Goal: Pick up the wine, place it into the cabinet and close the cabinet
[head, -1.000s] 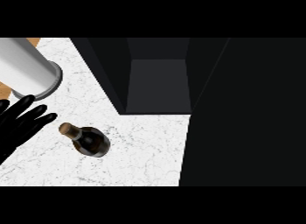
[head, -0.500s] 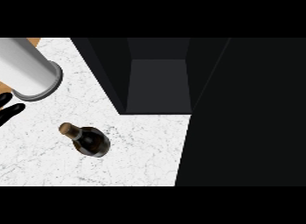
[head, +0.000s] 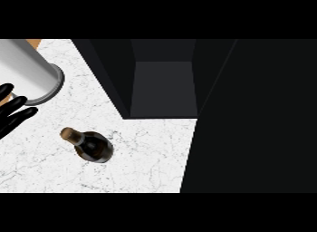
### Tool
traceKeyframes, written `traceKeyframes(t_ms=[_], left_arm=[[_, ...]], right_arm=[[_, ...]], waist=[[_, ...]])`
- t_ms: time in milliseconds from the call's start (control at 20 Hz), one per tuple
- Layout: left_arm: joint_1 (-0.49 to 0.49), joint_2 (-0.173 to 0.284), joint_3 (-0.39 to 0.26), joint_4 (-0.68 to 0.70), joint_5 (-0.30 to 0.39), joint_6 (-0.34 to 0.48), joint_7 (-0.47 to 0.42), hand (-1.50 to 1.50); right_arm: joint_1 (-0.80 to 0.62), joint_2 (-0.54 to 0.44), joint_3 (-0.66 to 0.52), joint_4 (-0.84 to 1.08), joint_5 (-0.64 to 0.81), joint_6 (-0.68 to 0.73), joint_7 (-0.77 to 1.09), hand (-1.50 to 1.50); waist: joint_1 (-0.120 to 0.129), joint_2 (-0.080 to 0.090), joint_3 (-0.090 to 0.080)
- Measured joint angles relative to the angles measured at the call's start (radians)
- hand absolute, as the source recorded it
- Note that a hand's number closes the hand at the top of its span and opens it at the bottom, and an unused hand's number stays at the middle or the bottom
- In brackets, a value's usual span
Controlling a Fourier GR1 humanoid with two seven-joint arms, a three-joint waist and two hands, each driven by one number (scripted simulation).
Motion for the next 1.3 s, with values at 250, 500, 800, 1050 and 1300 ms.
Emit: traceKeyframes(t_ms=[250,500,800,1050,1300], left_arm=[[-0.016,-0.019,-0.004,0.057,-0.039,-0.031,0.001,-1.50],[-0.037,-0.060,-0.024,0.102,-0.120,-0.045,-0.014,-1.50],[-0.011,-0.126,-0.044,0.183,-0.237,-0.137,-0.074,-1.50],[-0.011,-0.179,-0.043,0.281,-0.353,-0.204,-0.146,-1.50],[-0.019,-0.204,-0.016,0.401,-0.450,-0.283,-0.229,-1.50]], right_arm=[[-0.024,-0.020,0.021,-0.003,0.010,-0.038,0.020,-1.50],[-0.037,-0.042,0.048,-0.004,0.021,-0.077,0.026,-1.50],[-0.062,-0.068,0.079,-0.003,0.035,-0.121,0.039,-1.50],[-0.094,-0.092,0.084,-0.007,0.042,-0.155,0.076,-1.50],[-0.101,-0.111,0.110,-0.003,0.049,-0.184,0.065,-1.50]], waist=[[-0.005,0.000,0.000],[-0.009,0.000,0.000],[-0.008,-0.001,-0.001],[-0.011,-0.001,-0.001],[-0.011,0.000,-0.001]])
